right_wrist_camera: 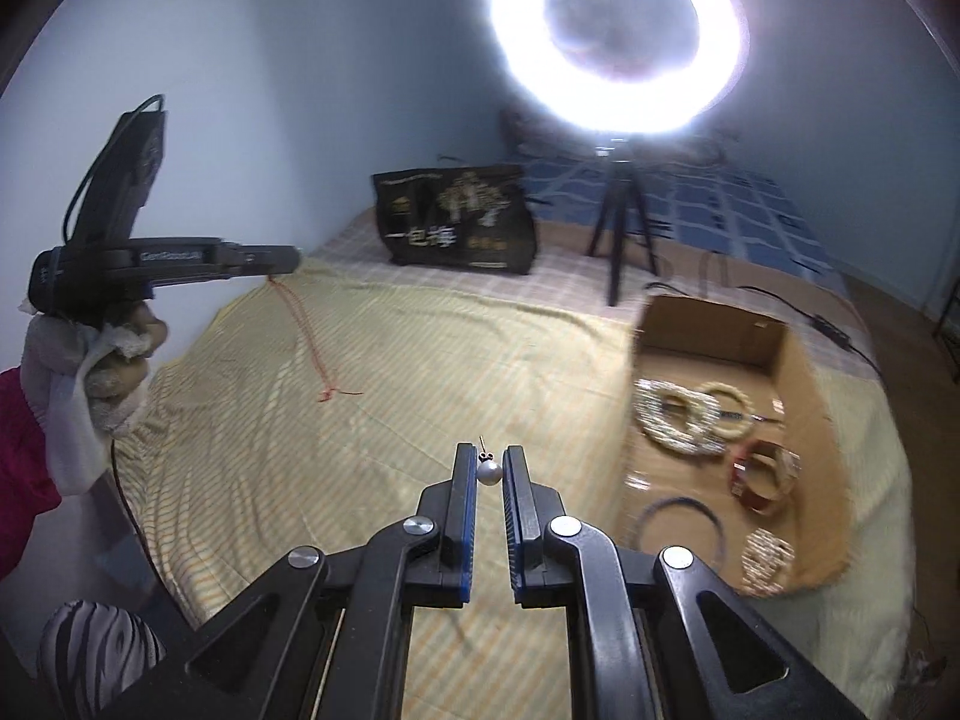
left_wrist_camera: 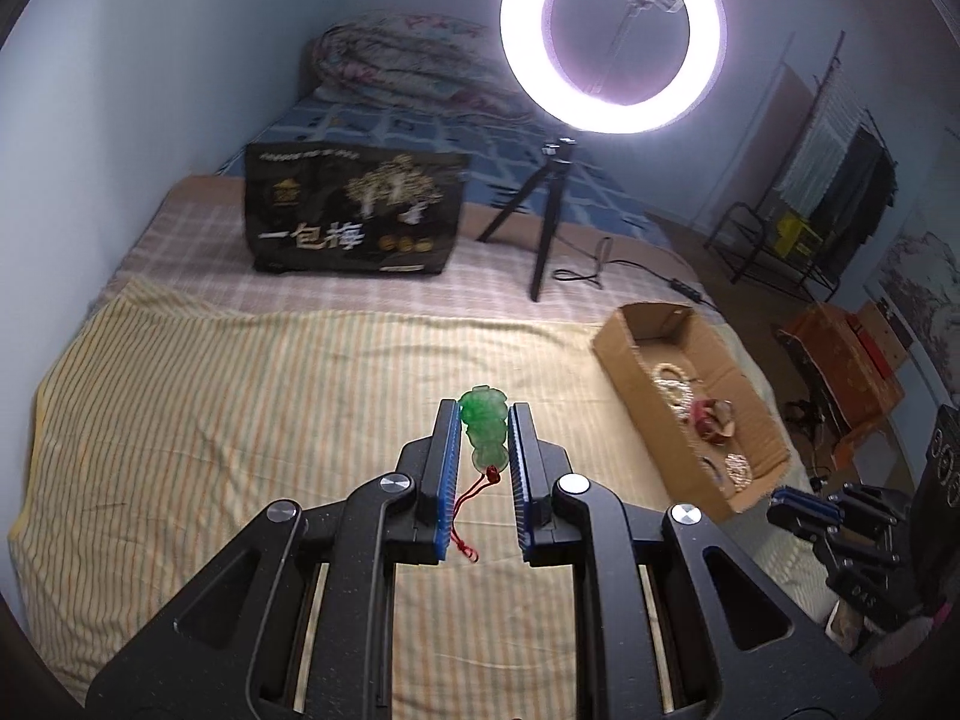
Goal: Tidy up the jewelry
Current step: 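Carry the jade pendant with the left gripper while the right gripper carries the earring to the box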
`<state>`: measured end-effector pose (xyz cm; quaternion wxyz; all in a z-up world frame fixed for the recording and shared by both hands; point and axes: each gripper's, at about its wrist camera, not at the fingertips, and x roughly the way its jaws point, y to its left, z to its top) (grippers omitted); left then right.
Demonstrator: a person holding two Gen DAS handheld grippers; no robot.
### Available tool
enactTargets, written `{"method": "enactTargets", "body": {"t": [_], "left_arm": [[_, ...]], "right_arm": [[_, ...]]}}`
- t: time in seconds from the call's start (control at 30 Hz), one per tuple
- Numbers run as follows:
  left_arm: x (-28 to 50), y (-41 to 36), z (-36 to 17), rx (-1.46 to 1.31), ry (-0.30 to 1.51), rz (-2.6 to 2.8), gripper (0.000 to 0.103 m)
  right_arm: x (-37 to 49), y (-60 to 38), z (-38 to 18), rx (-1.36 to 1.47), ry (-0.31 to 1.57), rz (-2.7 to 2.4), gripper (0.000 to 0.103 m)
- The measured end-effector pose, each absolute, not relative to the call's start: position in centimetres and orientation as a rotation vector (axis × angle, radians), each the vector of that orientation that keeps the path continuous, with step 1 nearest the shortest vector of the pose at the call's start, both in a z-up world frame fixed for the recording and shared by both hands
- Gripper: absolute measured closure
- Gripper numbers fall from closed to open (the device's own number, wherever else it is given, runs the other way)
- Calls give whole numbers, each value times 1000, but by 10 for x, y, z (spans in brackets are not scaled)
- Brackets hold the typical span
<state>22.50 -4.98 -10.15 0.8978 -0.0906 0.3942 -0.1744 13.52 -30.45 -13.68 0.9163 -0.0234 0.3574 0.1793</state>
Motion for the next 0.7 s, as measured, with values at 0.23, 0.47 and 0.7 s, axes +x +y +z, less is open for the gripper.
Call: {"method": "enactTargets", "body": {"t": [0.23, 0.47, 0.7], "left_arm": [[217, -89, -86, -166, 799, -438, 89], [214, -131, -77, -157, 794, -511, 89], [215, -176, -70, -151, 790, -586, 89]], "right_arm": [[119, -358, -127, -2, 723, 280, 97], [113, -397, -121, 32, 709, 217, 97], [118, -422, -112, 39, 690, 182, 97]]}}
